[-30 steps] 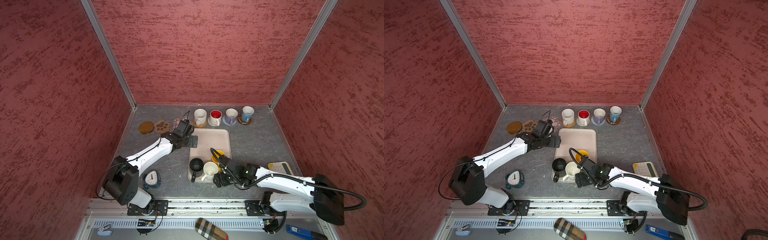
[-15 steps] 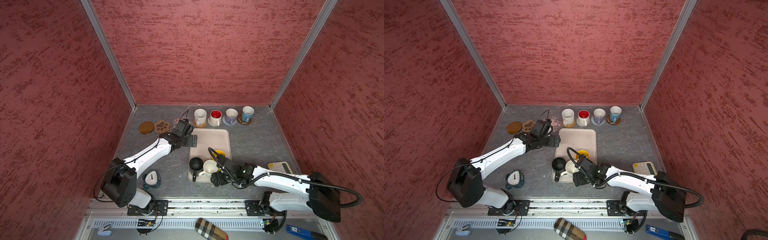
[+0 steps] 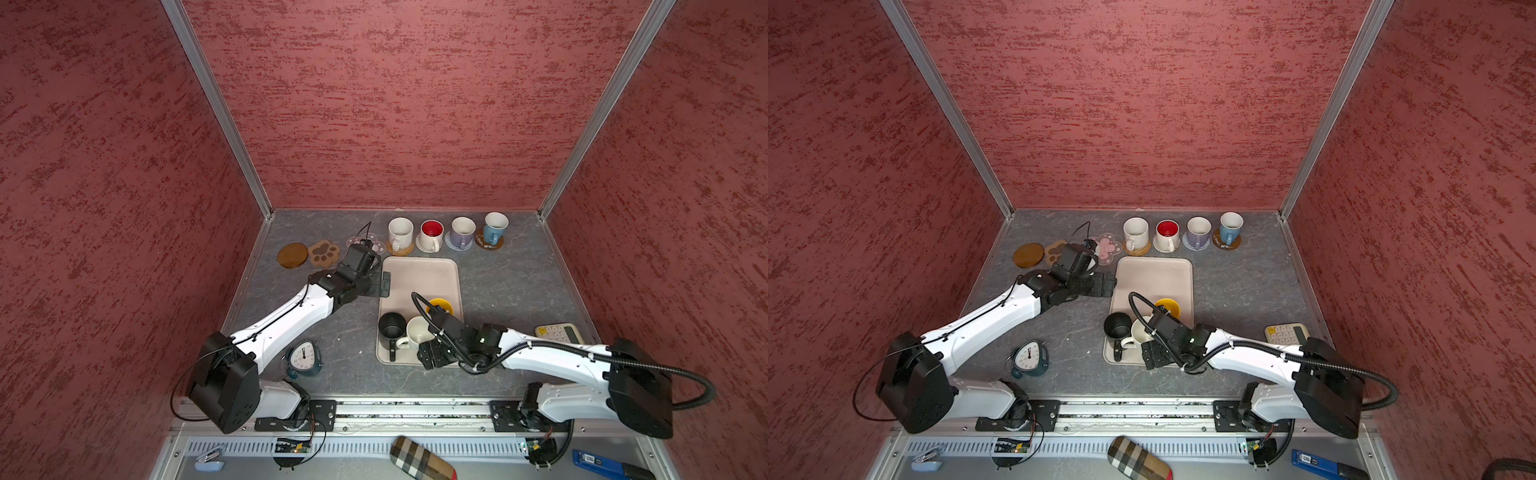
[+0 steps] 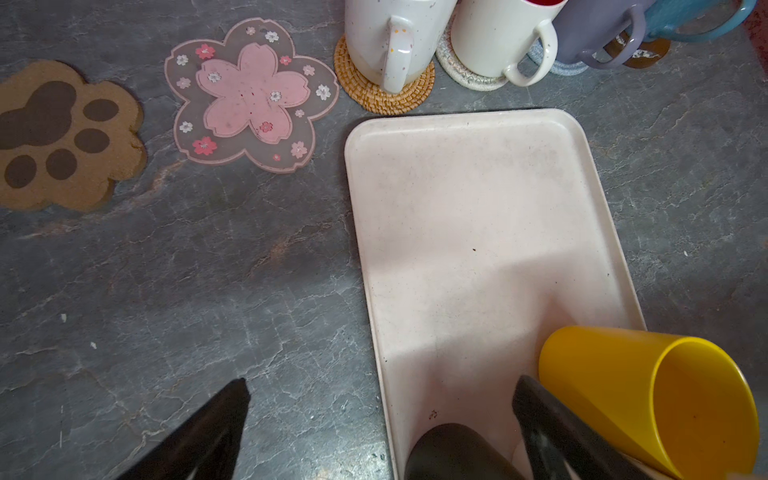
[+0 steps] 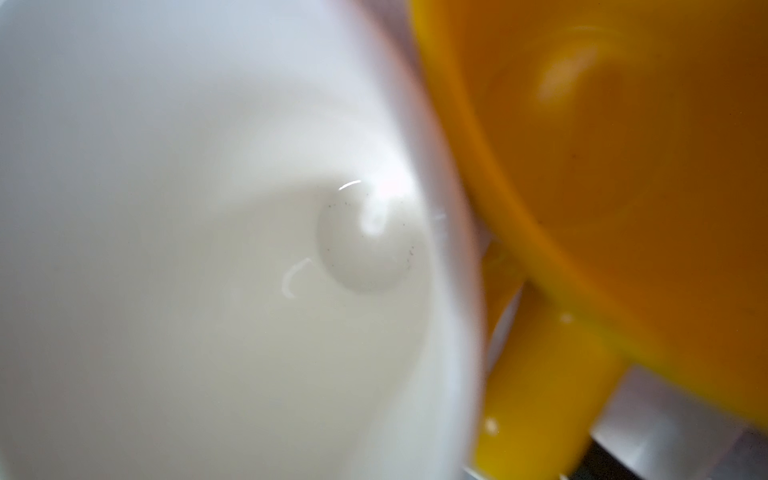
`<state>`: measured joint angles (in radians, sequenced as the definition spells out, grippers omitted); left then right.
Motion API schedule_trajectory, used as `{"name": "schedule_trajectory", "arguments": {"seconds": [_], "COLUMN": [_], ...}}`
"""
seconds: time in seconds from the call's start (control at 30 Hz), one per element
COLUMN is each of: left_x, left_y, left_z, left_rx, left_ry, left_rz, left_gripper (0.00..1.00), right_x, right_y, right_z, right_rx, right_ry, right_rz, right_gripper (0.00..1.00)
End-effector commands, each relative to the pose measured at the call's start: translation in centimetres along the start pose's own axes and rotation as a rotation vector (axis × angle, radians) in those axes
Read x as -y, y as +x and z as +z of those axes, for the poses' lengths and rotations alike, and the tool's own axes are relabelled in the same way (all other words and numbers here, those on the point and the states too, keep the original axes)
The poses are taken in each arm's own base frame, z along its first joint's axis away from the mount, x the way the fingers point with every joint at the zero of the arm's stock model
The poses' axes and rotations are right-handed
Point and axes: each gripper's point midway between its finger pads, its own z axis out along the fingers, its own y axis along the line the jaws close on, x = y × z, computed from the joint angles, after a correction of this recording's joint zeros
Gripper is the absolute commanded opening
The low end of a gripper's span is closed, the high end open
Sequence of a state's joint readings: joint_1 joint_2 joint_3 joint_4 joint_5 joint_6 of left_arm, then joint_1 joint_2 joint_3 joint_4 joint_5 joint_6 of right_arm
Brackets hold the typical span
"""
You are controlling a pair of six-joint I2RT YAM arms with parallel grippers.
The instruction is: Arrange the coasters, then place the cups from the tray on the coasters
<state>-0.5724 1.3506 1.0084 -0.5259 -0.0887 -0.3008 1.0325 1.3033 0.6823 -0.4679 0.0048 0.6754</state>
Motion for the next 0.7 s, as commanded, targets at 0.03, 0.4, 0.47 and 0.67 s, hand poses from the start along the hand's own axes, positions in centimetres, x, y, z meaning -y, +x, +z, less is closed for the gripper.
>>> {"name": "schedule_trajectory", "arguments": {"seconds": [0.03,0.4,0.47,0.67], "left_x": [-0.2,-0.7,-0.7,-0.6], "left_y": [0.5,1.9,2.2,2.8], "left_z": [-0.9,-2.4,-2.6,-3.4], "left_rx": [0.022,0.051,0.057,0.087], "left_ry": [0.002,0.000,-0.003,-0.001], "left_rz": [-0.004,-0.009,-0.006,-0.001], "left_gripper": [1.00,1.00,1.00,1.00], "right_x": [-1.4,-1.5,-1.5,-0.8], "right_y": [-3.0,-3.7,-3.9,-4.3], "right_z": [-0.4,0.6,0.7,1.0], "right_rx": [0.108,0.111,0.115,0.124], "right_ry": [-0.012,0.012,0.018,0.051], "right_rz": [-0.019,-0.026,-0.025,-0.021], "right_gripper": [0.90,0.91,0.92,0.93]}}
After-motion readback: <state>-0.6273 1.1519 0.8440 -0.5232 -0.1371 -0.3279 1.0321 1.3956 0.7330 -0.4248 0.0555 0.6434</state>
